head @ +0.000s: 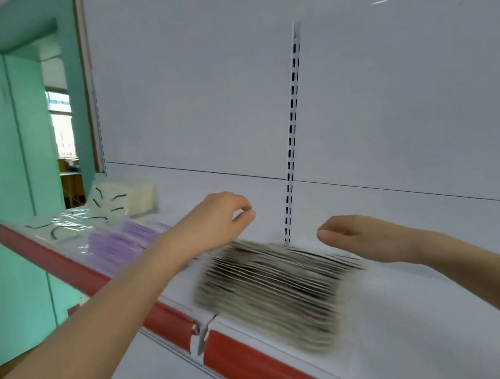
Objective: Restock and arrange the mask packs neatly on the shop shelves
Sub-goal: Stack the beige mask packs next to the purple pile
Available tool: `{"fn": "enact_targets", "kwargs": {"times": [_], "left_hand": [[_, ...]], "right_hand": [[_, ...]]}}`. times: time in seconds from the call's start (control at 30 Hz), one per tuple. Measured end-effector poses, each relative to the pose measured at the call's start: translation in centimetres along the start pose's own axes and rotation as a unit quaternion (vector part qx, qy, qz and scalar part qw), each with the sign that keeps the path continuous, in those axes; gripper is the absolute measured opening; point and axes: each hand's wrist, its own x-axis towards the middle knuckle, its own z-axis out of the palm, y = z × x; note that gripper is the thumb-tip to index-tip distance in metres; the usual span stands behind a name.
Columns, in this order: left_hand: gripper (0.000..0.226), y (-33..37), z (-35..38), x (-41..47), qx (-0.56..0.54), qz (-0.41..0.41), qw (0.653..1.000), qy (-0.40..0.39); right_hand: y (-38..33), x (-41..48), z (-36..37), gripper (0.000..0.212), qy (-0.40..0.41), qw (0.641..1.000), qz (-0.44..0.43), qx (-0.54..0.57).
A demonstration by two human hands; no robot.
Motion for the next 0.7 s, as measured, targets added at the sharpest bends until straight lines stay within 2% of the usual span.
{"fn": "enact_targets", "kwargs": {"times": [0.17, 0.3, 0.4, 0.47, 0.57, 0.7], "left_hand": [[0.033, -3.2, 1.0, 3.0, -0.006, -0.01, 0.992, -0.128], [0.036, -4.2, 1.6, 2.8, -0.032, 0.009, 0.984, -0.174], [0.045, -4.9, 2.1, 1.8, -0.07, 0.021, 0.974, -0.213], [0.048, -5.3, 2.4, 1.2, -0.086, 0.04, 0.97, -0.223], [0.037, -5.3, 2.5, 0.6, -0.109, 0.049, 0.971, -0.208], [0.037, -5.1, 2.5, 0.7, -0.107, 0.064, 0.973, -0.192]], "right_hand": [[-0.1, 1.3, 1.4, 0.047, -0.044, 0.996, 0.08, -0.003], [-0.9, 1.1, 2.7, 0.038, -0.083, 0.99, 0.11, 0.042], [-1.7, 0.7, 3.1, 0.035, -0.083, 0.986, 0.117, 0.081], [-1.9, 0.4, 3.2, 0.038, -0.078, 0.985, 0.117, 0.097], [-1.9, 0.2, 3.2, 0.049, -0.057, 0.987, 0.112, 0.096], [-2.0, 0.0, 3.3, 0.058, -0.036, 0.988, 0.118, 0.097]]}}
